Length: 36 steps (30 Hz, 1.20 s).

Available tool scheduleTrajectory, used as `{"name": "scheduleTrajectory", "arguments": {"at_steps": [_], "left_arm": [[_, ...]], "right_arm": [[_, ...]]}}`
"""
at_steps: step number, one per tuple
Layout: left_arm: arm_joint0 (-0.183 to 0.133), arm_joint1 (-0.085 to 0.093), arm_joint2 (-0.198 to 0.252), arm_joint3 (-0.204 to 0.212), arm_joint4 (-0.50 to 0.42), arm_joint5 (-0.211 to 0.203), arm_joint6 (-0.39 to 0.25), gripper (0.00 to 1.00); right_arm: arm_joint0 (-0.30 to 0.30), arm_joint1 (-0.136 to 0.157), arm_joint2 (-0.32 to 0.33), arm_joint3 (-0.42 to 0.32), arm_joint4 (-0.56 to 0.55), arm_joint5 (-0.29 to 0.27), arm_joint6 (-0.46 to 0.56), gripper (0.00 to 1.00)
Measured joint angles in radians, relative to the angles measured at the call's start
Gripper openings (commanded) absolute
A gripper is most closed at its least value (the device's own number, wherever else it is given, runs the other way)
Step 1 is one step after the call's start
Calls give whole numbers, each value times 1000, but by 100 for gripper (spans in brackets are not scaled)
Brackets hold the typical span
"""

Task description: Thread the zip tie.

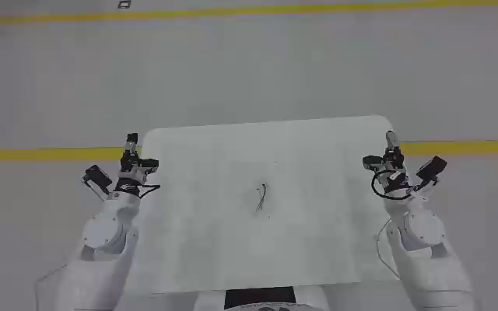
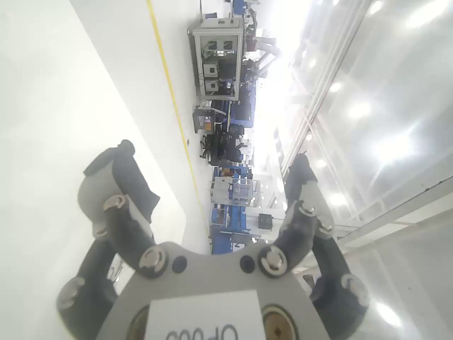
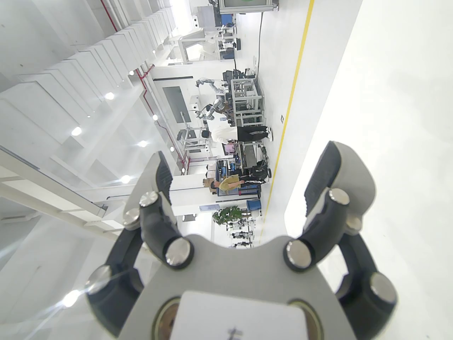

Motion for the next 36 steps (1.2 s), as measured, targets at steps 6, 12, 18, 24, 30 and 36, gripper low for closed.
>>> {"name": "scheduleTrajectory", "arguments": {"at_steps": [6, 12, 18, 24, 30, 36], "left_arm": [[-14, 3, 1, -15, 57, -14, -27, 100], [-31, 11, 45, -48, 172, 51, -188, 100], [-31, 11, 47, -49, 175, 54, -193, 100], [-32, 12, 48, -50, 176, 54, -194, 100], [-122, 17, 129, -28, 174, 59, -432, 100], [-192, 28, 193, 25, 212, 192, -694, 100]], "right_arm": [[0, 0, 0, 0, 0, 0, 0, 100], [0, 0, 0, 0, 0, 0, 0, 100], [0, 0, 0, 0, 0, 0, 0, 100], [0, 0, 0, 0, 0, 0, 0, 100], [0, 0, 0, 0, 0, 0, 0, 100], [0, 0, 0, 0, 0, 0, 0, 100]]}}
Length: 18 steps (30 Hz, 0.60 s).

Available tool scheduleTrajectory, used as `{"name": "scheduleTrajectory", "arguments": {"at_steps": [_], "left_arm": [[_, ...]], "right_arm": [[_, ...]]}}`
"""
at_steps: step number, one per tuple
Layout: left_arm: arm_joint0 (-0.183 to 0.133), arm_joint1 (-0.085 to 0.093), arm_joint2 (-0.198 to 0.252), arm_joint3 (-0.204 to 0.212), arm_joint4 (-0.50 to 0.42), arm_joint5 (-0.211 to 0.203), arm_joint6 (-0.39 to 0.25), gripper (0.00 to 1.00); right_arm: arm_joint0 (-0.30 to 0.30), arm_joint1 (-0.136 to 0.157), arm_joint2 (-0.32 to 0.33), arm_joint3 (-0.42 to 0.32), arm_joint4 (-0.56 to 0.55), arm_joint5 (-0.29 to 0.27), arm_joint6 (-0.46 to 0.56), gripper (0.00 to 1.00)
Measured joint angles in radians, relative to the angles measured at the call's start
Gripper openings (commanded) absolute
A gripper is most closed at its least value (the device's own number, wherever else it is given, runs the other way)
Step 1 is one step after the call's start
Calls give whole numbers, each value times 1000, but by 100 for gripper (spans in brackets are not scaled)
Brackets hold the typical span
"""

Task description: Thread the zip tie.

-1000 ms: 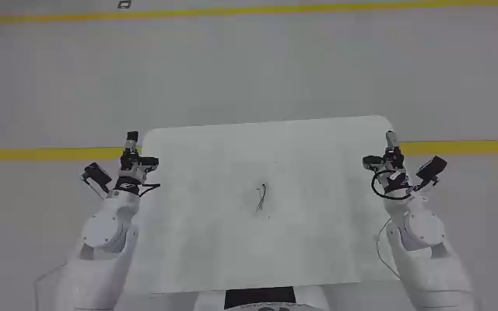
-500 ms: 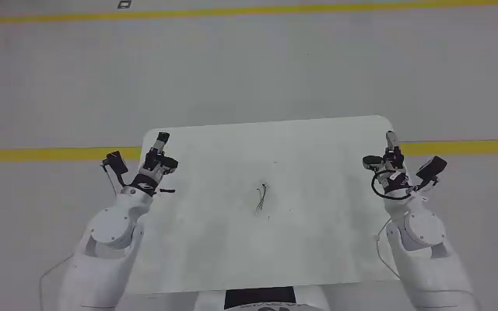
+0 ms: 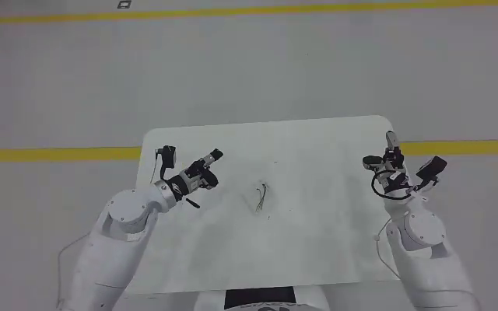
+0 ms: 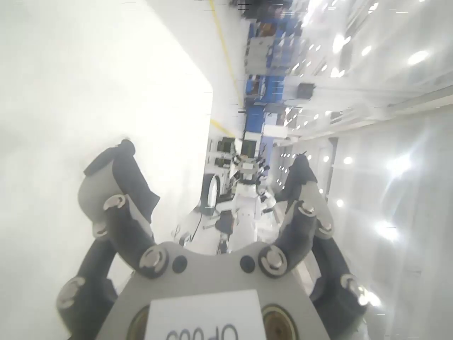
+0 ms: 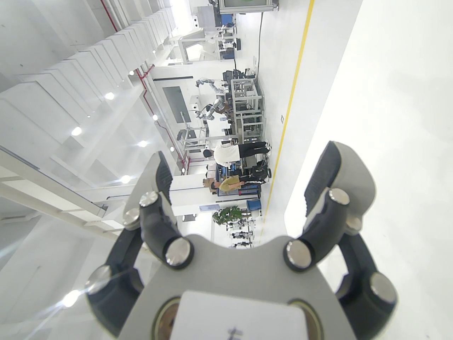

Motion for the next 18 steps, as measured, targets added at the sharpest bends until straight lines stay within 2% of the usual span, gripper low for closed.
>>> {"name": "scheduleTrajectory", "arguments": {"at_steps": [6, 8, 10, 14, 17, 18], "left_arm": [[2, 0, -1, -2, 0, -6, 23, 100], [-13, 2, 19, -12, 27, 5, -3, 100], [-42, 5, 43, -15, 62, 23, -59, 100], [-145, 10, 107, 6, 117, 85, -193, 100], [-217, 8, 168, 34, 156, 123, -248, 100], [-226, 8, 176, 36, 163, 125, -254, 100]], "right_arm": [[0, 0, 0, 0, 0, 0, 0, 100], [0, 0, 0, 0, 0, 0, 0, 100], [0, 0, 0, 0, 0, 0, 0, 100], [0, 0, 0, 0, 0, 0, 0, 100], [0, 0, 0, 0, 0, 0, 0, 100], [0, 0, 0, 0, 0, 0, 0, 100]]}}
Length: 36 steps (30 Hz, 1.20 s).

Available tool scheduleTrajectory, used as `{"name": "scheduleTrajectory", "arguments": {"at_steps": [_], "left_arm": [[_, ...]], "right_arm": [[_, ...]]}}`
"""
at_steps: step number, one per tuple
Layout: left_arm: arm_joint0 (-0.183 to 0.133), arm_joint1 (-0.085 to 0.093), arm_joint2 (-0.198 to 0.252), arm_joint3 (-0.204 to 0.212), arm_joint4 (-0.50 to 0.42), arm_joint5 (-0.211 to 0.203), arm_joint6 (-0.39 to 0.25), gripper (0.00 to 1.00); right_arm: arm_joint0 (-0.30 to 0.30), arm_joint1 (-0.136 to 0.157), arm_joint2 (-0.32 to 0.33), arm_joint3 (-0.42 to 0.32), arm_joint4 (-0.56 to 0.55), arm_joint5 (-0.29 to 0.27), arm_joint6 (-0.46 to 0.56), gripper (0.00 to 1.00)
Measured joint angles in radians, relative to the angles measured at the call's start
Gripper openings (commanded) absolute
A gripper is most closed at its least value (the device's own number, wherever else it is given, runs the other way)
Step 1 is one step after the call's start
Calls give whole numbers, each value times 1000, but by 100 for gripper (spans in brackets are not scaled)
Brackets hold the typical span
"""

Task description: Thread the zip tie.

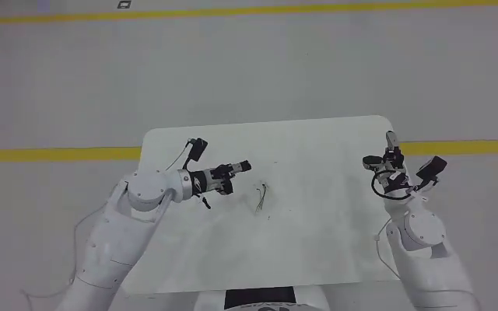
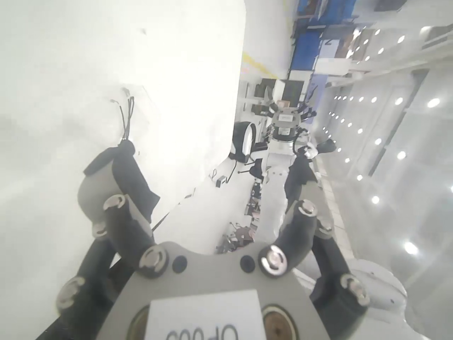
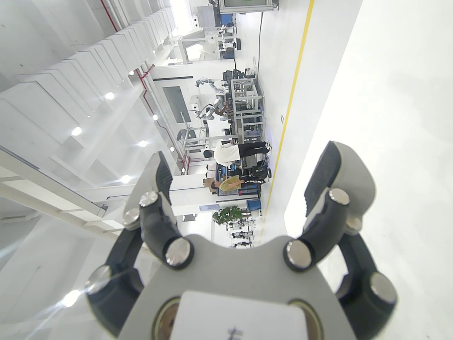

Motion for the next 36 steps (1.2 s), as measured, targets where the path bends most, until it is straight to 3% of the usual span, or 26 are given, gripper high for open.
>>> {"name": "scheduleTrajectory", "arguments": {"at_steps": [10, 13, 15, 20, 24, 33, 36], "left_arm": [[3, 0, 3, -7, 1, -3, -3, 100], [-37, 4, 46, -44, 62, 18, -51, 100], [-75, 6, 75, -38, 101, 24, -101, 100], [-197, -3, 180, 53, 195, 23, -215, 100], [-267, -24, 273, 138, 266, 23, -237, 100], [-271, -26, 282, 146, 276, 23, -234, 100], [-291, -29, 326, 113, 338, 19, -222, 100]], "right_arm": [[0, 0, 0, 0, 0, 0, 0, 100], [0, 0, 0, 0, 0, 0, 0, 100], [0, 0, 0, 0, 0, 0, 0, 100], [0, 0, 0, 0, 0, 0, 0, 100], [0, 0, 0, 0, 0, 0, 0, 100], [0, 0, 0, 0, 0, 0, 0, 100], [0, 0, 0, 0, 0, 0, 0, 100]]}}
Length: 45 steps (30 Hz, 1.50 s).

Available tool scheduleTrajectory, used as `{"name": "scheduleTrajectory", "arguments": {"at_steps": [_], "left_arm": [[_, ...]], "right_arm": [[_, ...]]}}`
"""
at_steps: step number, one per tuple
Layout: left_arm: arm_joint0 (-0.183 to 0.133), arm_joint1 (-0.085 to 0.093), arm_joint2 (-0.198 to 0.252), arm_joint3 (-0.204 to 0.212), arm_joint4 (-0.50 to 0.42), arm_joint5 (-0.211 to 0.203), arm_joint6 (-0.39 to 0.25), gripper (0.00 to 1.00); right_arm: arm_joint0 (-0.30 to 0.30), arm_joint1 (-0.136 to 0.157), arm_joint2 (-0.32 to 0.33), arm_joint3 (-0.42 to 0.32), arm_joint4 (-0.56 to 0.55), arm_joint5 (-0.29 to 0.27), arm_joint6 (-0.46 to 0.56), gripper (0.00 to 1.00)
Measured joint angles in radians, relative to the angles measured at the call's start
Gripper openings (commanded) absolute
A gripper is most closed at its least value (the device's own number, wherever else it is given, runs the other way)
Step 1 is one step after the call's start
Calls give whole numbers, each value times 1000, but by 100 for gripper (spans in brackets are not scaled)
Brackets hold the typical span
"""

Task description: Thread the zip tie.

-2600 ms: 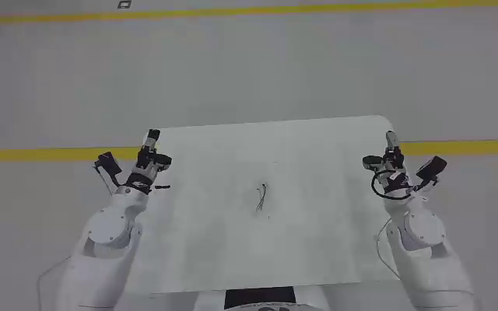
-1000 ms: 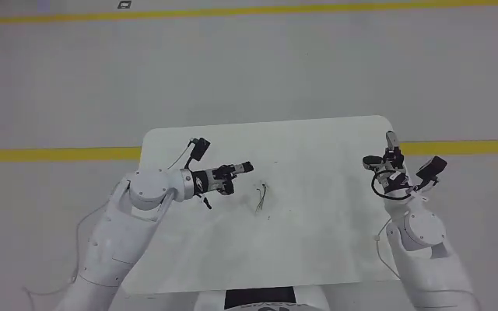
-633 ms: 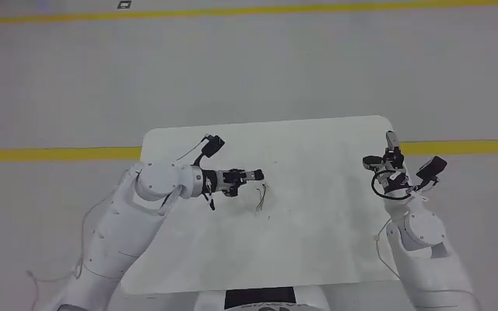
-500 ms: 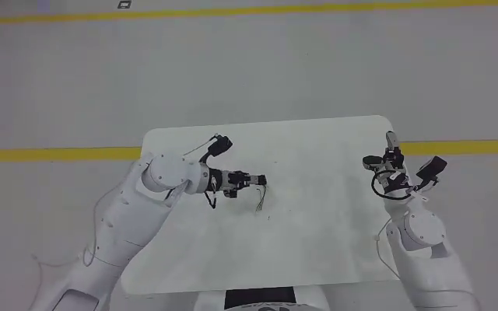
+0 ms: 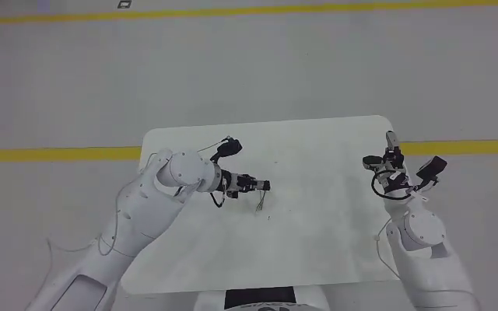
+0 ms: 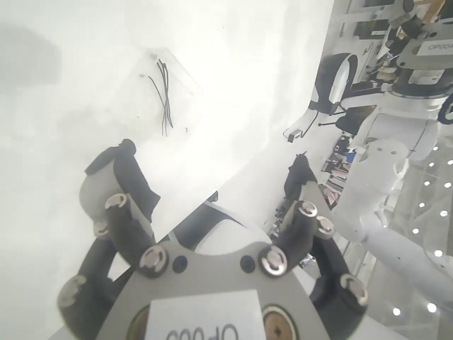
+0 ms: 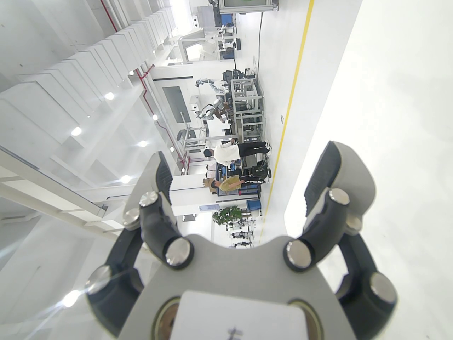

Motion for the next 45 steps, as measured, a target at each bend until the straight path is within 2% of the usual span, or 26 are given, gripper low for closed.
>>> {"name": "scheduleTrajectory", "arguments": {"at_steps": [2, 6, 8, 12, 15, 17, 31, 33, 37, 41, 45], "left_arm": [[-34, -5, 43, -8, 71, 4, -10, 100], [-110, -26, 129, 21, 185, 4, -43, 100], [-147, -44, 174, 42, 244, 4, -61, 100], [-181, -84, 230, 79, 292, 4, -74, 100], [-185, -113, 245, 104, 302, 4, -85, 100], [-185, -122, 244, 110, 309, 4, -91, 100], [-182, -121, 248, 106, 314, 4, -87, 100], [-171, -120, 267, 94, 362, 4, -82, 100], [-171, -127, 278, 84, 468, 4, -136, 100], [-163, -150, 288, 58, 578, 4, -212, 100], [-145, -179, 289, 63, 638, 4, -221, 100]], "right_arm": [[0, 0, 0, 0, 0, 0, 0, 100], [0, 0, 0, 0, 0, 0, 0, 100], [0, 0, 0, 0, 0, 0, 0, 100], [0, 0, 0, 0, 0, 0, 0, 100], [0, 0, 0, 0, 0, 0, 0, 100], [0, 0, 0, 0, 0, 0, 0, 100], [0, 0, 0, 0, 0, 0, 0, 100], [0, 0, 0, 0, 0, 0, 0, 100], [0, 0, 0, 0, 0, 0, 0, 100], [0, 0, 0, 0, 0, 0, 0, 100], [0, 0, 0, 0, 0, 0, 0, 100]]}}
